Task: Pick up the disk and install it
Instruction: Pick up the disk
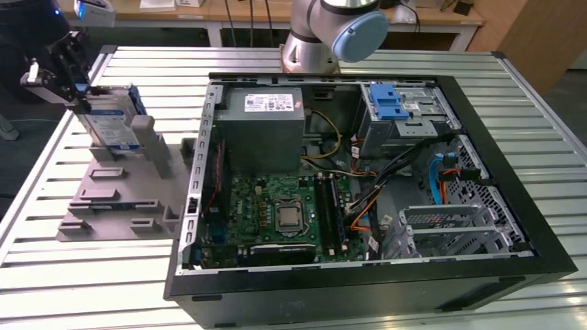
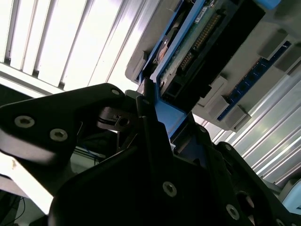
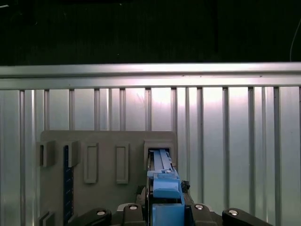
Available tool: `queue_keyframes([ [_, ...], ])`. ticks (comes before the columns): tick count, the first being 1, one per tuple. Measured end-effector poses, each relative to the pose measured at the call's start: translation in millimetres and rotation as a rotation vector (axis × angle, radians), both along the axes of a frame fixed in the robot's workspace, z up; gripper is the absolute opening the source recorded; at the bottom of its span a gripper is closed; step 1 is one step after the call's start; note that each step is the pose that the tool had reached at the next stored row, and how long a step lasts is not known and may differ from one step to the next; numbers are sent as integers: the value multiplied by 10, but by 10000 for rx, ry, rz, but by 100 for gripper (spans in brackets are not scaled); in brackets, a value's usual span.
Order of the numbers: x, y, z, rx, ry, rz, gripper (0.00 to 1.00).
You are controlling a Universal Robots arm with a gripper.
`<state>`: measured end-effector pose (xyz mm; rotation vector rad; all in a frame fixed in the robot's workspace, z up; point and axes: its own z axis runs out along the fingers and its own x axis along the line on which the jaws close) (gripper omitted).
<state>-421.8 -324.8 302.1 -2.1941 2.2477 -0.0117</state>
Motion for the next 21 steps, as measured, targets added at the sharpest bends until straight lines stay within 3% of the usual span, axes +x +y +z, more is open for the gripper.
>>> queue_keyframes([
  [13, 0, 0, 10, 1, -1, 0, 36],
  [21, -1, 0, 97, 0, 0, 0, 36],
])
